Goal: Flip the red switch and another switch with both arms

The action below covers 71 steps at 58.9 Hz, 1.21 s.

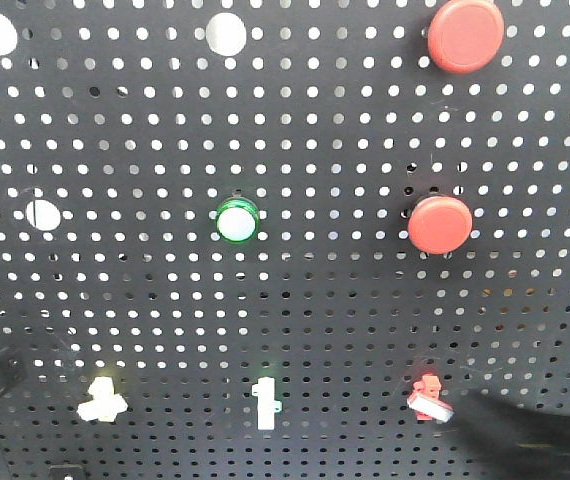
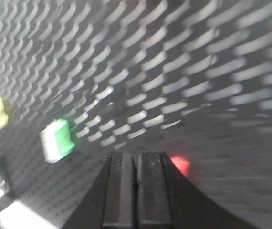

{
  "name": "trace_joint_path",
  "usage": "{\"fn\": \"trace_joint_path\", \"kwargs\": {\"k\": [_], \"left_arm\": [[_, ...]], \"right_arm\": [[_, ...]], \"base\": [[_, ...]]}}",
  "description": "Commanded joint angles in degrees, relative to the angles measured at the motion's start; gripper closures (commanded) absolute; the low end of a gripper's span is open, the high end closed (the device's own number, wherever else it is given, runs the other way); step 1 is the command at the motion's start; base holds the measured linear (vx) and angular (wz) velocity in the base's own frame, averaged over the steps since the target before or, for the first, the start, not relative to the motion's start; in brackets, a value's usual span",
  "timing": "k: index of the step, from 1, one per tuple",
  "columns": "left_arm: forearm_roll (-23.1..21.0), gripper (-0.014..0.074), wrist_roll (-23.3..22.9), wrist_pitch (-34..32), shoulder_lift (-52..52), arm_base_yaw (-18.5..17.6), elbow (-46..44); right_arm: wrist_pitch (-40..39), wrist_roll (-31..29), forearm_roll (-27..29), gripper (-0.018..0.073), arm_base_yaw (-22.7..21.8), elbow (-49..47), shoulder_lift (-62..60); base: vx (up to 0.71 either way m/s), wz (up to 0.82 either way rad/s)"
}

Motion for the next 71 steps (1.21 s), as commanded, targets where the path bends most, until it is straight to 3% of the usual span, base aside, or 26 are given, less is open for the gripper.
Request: {"fn": "trace_joint_path", "kwargs": {"k": [1, 28, 50, 58, 71], "left_arm": [[-0.3, 0.0594, 0.0, -4.7, -0.1, -0.4, -2.1], [-0.3, 0.0594, 0.0, -4.5, -0.1, -0.4, -2.1], [-0.3, 0.0594, 0.0, -4.5, 1.0, -0.4, -2.1], [-0.3, 0.0594, 0.0, -4.4, 1.0, -0.4, -2.1], [-0.3, 0.0594, 0.0, -4.1, 1.0, -0.4, -2.1]], "right_arm": [[-9.6, 0.2, 0.7, 0.0566, 0.2, -1.9, 2.7], [-14.4, 0.2, 1.9, 0.0566, 0.2, -1.9, 7.1], [-2.8, 7.7, 1.1, 0.0566, 0.2, -1.8, 9.9], [0.6, 7.7, 1.1, 0.0566, 0.2, -1.8, 8.8], [-2.6, 7.2, 1.1, 0.0566, 0.2, -1.8, 2.8]], "base": [[0.00, 0.00], [0.00, 0.00], [0.00, 0.00], [0.00, 0.00], [0.00, 0.00]]}}
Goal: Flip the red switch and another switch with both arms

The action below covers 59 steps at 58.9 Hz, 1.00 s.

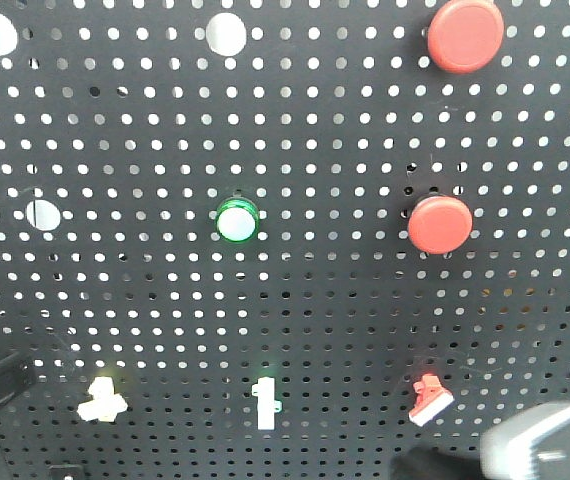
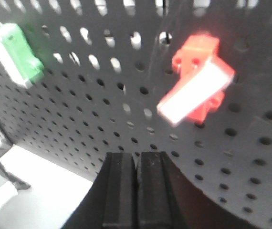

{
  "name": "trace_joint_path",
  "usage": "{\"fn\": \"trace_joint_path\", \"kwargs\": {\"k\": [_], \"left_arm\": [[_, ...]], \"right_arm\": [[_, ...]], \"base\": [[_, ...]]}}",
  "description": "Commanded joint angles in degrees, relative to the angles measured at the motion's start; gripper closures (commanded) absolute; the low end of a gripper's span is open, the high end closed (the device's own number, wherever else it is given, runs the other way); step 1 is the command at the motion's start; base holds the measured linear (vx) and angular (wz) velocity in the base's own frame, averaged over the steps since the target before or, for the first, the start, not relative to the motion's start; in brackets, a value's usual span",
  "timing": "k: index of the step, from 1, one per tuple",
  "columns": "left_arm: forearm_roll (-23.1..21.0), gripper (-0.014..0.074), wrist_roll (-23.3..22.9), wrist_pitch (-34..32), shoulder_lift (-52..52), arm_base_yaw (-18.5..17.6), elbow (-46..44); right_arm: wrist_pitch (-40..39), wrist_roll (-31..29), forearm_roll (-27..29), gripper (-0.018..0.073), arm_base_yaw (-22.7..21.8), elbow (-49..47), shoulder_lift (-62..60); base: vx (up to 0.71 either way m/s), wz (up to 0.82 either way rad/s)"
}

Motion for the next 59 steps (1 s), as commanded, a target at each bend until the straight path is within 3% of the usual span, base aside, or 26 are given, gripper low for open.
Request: {"fn": "trace_joint_path", "kwargs": {"k": [1, 10, 46, 52, 59], "left_arm": [[-0.3, 0.0594, 0.0, -4.3, -0.1, -0.4, -2.1], [-0.3, 0.0594, 0.0, -3.2, -0.1, -0.4, -2.1], [0.0, 0.0594, 0.3, -3.8, -0.4, -0.3, -1.4], [3.4, 0.0594, 1.8, -4.7, -2.9, 0.6, 0.8], [11.6, 0.0594, 2.1, -6.1, -8.1, 5.1, 6.6]], "right_arm": [[-8.0, -0.7, -0.4, 0.0566, -0.1, -1.8, -4.1], [-11.0, -1.1, -0.4, 0.0566, -0.1, -1.8, -7.4], [-10.6, -1.1, -0.1, 0.0566, -0.1, -1.8, -8.1], [-10.6, -1.1, 0.0, 0.0566, -0.1, -1.8, -8.1], [-9.9, -1.1, 0.0, 0.0566, -0.1, -1.8, -8.1]], "base": [[0.00, 0.00], [0.00, 0.00], [0.00, 0.00], [0.00, 0.00], [0.00, 0.00]]}}
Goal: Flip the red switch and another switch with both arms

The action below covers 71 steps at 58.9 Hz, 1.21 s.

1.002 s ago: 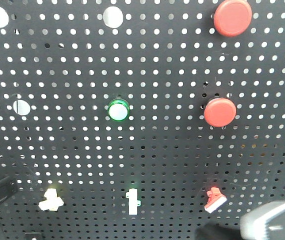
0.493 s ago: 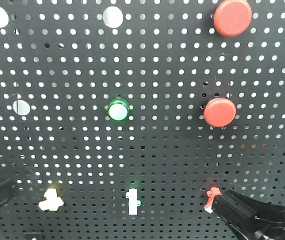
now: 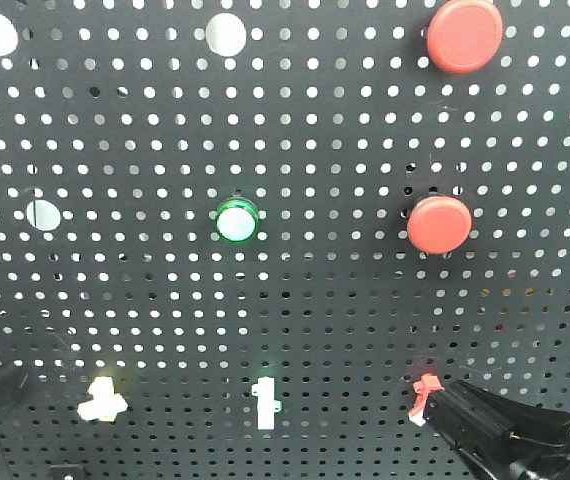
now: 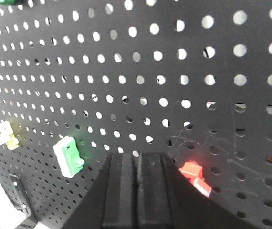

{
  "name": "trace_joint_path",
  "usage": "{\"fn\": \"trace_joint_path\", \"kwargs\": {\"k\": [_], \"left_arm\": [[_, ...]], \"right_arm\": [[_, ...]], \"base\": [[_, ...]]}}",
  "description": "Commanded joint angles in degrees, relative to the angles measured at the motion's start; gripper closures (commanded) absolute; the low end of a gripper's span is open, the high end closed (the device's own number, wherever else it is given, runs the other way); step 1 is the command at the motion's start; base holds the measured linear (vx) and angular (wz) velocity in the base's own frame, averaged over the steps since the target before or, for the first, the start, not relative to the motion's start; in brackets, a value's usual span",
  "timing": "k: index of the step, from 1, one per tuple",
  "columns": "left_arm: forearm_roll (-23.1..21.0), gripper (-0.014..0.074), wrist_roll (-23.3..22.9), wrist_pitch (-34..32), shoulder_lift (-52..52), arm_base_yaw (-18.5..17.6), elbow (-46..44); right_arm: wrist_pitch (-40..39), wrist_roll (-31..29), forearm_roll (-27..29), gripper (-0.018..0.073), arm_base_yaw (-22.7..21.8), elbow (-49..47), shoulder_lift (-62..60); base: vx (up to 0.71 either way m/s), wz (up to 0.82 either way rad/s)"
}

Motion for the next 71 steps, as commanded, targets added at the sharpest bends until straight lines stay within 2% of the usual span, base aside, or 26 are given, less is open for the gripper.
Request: {"fn": "trace_joint_path", "kwargs": {"k": [1, 6, 10, 21, 29, 31, 33, 43, 71], "left_arm": [[6.9, 0.0594, 0.4, -6.2, -4.5, 3.7, 3.0], [11.1, 0.0594, 0.4, -8.5, -9.7, 7.7, 9.2], [12.0, 0.0594, 0.4, -9.5, -13.4, 11.0, 13.4], [10.7, 0.0594, 0.4, -9.4, -25.7, 18.5, 26.6], [5.5, 0.0594, 0.4, -9.3, -34.9, 21.6, 34.4], [3.7, 0.0594, 0.4, -8.3, -37.3, 22.1, 35.4], [2.6, 0.0594, 0.4, -3.6, -39.0, 22.3, 35.1], [2.5, 0.0594, 0.4, 0.1, -37.7, 22.4, 35.0], [2.5, 0.0594, 0.4, 0.4, -37.7, 22.4, 35.0]], "right_arm": [[-4.1, -0.4, -0.3, 0.0566, -0.1, -1.8, -0.7], [-4.0, -0.4, -0.3, 0.0566, -0.1, -1.8, -0.7], [-4.0, -0.4, -0.3, 0.0566, -0.1, -1.8, -0.7], [-4.0, -0.4, -0.3, 0.0566, -0.1, -1.8, -0.7], [-4.0, -0.4, -0.3, 0.0566, -0.1, -1.8, -0.7], [-4.0, -0.4, -0.3, 0.0566, -0.1, -1.8, -0.7], [-4.0, -0.4, -0.3, 0.0566, -0.1, -1.8, -0.7], [-4.0, -0.4, -0.3, 0.0566, -0.4, -1.7, -0.7], [-4.0, -0.4, -0.3, 0.0566, -0.4, -1.7, -0.7]], "base": [[0.00, 0.00], [0.00, 0.00], [0.00, 0.00], [0.00, 0.00], [0.00, 0.00], [0.00, 0.00], [0.00, 0.00], [0.00, 0.00], [0.00, 0.00]]}}
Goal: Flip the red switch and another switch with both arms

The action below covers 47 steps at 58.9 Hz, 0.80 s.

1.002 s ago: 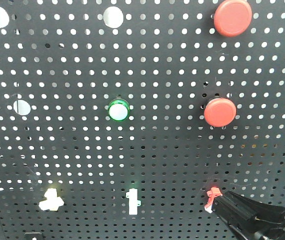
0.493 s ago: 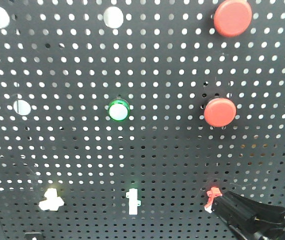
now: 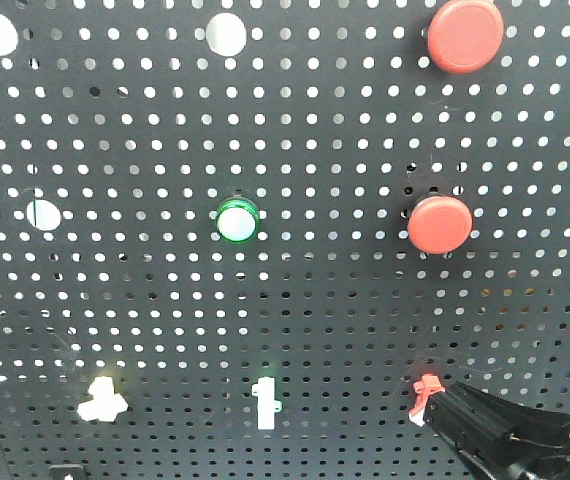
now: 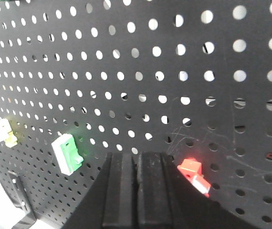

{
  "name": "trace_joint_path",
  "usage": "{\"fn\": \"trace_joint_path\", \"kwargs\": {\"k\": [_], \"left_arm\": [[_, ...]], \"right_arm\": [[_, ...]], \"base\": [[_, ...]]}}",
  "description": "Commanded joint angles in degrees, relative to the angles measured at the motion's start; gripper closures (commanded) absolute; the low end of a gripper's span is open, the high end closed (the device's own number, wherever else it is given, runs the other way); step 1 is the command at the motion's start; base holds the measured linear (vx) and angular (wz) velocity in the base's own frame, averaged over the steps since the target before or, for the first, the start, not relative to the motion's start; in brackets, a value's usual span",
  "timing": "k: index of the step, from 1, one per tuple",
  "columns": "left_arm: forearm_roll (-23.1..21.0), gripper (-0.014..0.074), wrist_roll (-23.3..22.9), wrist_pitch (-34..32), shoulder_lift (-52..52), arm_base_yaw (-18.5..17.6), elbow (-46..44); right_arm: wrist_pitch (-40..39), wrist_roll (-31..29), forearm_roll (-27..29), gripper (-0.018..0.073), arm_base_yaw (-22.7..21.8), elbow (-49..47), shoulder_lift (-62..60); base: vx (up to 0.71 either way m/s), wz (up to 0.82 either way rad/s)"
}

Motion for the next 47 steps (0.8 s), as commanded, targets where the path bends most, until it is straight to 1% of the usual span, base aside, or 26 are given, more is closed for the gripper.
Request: {"fn": "trace_joint_path", "kwargs": {"k": [1, 16, 23, 27, 31, 35, 39, 47], "left_arm": [[-0.6, 0.0594, -0.1, -4.6, -0.3, 0.1, 1.1], [-0.6, 0.0594, -0.1, -4.6, -0.3, 0.1, 1.1], [-0.6, 0.0594, -0.1, -4.6, -0.3, 0.1, 1.1], [-0.6, 0.0594, -0.1, -4.6, -0.3, 0.1, 1.1], [-0.6, 0.0594, -0.1, -4.6, -0.3, 0.1, 1.1], [-0.6, 0.0594, -0.1, -4.6, -0.3, 0.1, 1.1], [-0.6, 0.0594, -0.1, -4.6, -0.3, 0.1, 1.1], [-0.6, 0.0594, -0.1, -4.6, -0.3, 0.1, 1.1]], "right_arm": [[-4.4, -0.3, -0.3, 0.0566, -0.3, -1.7, -0.7], [-4.7, -0.5, 0.0, 0.0566, -0.4, -1.2, -0.7], [-5.7, -1.4, -0.4, 0.0566, -3.4, 2.6, -5.8], [-5.7, -1.3, -0.4, 0.0566, -5.8, 5.1, -10.8], [-5.7, -1.7, -0.8, 0.0566, -9.2, 8.1, -16.6], [-4.8, -3.8, -1.7, 0.0566, -13.9, 12.0, -24.1], [-3.1, -5.7, -3.0, 0.0566, -18.4, 15.7, -30.3], [2.2, -5.8, -3.4, 0.0566, -25.5, 22.6, -39.8]], "base": [[0.00, 0.00], [0.00, 0.00], [0.00, 0.00], [0.00, 0.00], [0.00, 0.00], [0.00, 0.00], [0.00, 0.00], [0.00, 0.00]]}}
